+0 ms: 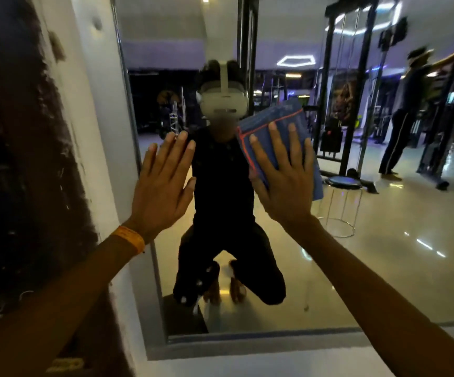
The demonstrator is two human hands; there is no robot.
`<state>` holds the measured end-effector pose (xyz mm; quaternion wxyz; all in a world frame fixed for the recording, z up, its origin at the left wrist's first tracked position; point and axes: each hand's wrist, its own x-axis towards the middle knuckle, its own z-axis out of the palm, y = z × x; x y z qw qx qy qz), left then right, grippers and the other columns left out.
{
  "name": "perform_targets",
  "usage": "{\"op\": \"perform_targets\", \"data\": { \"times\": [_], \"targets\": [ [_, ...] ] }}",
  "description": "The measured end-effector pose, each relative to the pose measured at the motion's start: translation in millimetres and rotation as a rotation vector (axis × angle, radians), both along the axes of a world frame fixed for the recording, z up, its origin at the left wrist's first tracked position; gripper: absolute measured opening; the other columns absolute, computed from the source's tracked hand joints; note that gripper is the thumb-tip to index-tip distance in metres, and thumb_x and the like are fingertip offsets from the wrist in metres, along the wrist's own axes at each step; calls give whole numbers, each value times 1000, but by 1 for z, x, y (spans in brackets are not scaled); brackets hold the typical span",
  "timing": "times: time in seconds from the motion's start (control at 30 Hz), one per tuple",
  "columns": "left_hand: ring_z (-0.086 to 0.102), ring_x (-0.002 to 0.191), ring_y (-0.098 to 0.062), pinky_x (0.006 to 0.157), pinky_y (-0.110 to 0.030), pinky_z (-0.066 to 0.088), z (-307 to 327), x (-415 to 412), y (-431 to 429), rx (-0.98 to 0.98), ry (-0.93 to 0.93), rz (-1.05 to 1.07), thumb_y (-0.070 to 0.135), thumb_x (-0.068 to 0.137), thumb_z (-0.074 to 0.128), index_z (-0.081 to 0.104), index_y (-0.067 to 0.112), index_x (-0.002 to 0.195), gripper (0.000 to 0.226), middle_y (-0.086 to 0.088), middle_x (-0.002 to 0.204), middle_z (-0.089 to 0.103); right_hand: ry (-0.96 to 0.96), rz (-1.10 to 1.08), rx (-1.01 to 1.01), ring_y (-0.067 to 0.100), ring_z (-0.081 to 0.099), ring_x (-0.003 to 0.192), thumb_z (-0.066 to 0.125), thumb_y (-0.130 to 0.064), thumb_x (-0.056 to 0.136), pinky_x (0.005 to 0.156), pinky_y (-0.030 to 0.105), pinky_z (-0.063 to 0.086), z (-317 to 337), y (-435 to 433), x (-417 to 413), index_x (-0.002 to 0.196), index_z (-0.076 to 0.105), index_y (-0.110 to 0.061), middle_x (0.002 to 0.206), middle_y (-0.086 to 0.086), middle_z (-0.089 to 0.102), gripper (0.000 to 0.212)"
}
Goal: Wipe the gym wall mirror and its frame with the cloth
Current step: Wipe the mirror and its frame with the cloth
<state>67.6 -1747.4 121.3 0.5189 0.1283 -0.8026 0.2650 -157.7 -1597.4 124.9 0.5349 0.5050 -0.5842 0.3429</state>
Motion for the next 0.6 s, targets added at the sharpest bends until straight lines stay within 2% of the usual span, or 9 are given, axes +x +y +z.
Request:
{"op": "perform_targets", "data": {
  "times": [0.03,0.13,0.2,0.23,0.33,0.4,0.43,0.53,0.6],
  "targets": [
    [18,158,-37,129,-55,13,-4,0,-1,-16,9,-2,34,107,37,28,0,160,63,-20,169,22,1,-18,-2,37,13,157,50,-46,105,127,58,5,-14,-5,10,160,37,-22,169,11,24,61],
    [15,159,-31,130,-50,13,-22,8,-8,-23,-10,-35,34,107,40,28,1,160,64,-17,170,21,398,-53,221,36,12,158,41,-52,107,128,56,4,-54,-8,14,162,32,-26,170,10,23,61],
    [12,160,-27,130,-48,13,-34,20,-16,-14,-42,-53,33,106,41,26,3,161,65,-14,171,20,524,-76,249,33,9,159,37,-52,108,128,55,3,-49,4,-2,162,32,-27,170,9,23,60],
    [11,160,-26,130,-47,13,-39,25,-18,-12,-45,-53,33,106,41,26,4,162,64,-13,171,20,464,-86,197,33,7,159,36,-51,108,128,55,3,-43,9,-9,162,32,-26,170,10,22,60],
    [11,160,-25,130,-47,13,-46,26,-15,7,-25,-14,35,107,35,24,6,162,63,-11,172,18,-38,-114,-16,35,1,160,34,-51,108,128,55,-1,-36,17,-12,164,23,-27,173,9,12,63],
    [11,160,-27,129,-50,14,-49,23,-14,-5,-9,46,37,108,31,25,6,162,63,-12,172,18,-188,-119,-89,32,-4,160,37,-53,106,128,53,-4,-58,7,7,165,18,-28,174,7,5,67],
    [11,160,-28,129,-51,13,-52,22,-14,-5,3,71,37,108,30,25,6,163,63,-12,172,17,-139,-109,-58,31,-5,160,38,-55,106,128,53,-3,-76,1,17,165,17,-29,174,6,3,68],
    [6,161,-29,130,-51,5,-62,24,-18,22,83,117,38,107,31,21,9,164,65,-11,173,13,252,-90,225,32,2,160,33,-61,106,127,57,6,-139,-12,27,165,19,-32,173,3,7,67],
    [4,161,-30,130,-52,4,-70,27,-20,35,118,136,38,106,33,20,11,164,66,-10,173,11,437,-84,340,31,6,160,32,-60,107,127,55,7,-153,-5,19,165,18,-32,173,2,7,66]
  ]
}}
